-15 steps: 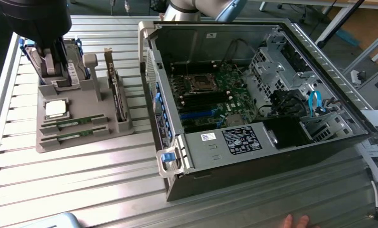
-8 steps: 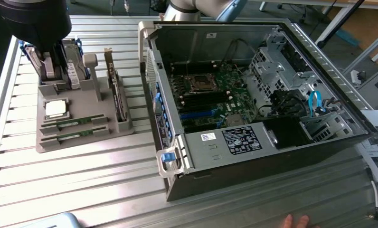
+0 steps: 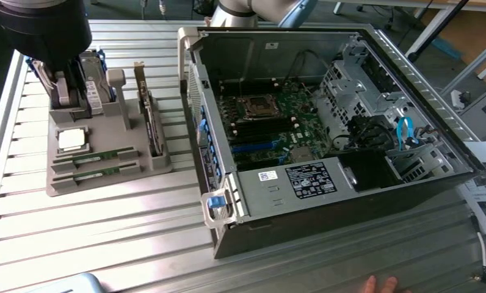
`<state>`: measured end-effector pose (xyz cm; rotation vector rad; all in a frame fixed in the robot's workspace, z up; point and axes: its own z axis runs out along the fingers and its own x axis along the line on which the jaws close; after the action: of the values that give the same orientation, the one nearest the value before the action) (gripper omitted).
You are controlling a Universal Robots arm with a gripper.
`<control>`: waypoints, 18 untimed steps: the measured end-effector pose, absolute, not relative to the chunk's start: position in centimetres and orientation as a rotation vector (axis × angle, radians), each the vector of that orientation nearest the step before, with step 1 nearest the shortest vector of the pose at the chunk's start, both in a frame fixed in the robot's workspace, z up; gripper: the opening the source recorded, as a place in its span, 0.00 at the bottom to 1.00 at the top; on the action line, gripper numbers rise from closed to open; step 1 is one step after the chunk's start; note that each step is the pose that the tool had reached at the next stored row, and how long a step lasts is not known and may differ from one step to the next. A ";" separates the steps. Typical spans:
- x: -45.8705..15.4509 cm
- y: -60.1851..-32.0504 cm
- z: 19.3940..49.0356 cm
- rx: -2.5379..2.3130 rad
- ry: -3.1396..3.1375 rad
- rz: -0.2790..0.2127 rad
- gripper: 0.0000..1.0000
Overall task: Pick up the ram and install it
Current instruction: 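Pick up the ram and move it above insertion slot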
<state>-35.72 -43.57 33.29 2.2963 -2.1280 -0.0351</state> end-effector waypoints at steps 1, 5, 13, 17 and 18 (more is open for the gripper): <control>-35.7 -43.7 33.3 2.296 -2.128 -0.035 0.11; -35.7 -43.8 33.3 2.296 -2.128 -0.035 0.11; -35.7 -43.8 33.1 2.296 -2.128 -0.035 0.11; -35.7 -43.8 32.8 2.296 -2.128 -0.035 0.11; -35.7 -43.8 32.7 2.296 -2.128 -0.035 0.11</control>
<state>-35.72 -43.78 32.71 2.2963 -2.1280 -0.0351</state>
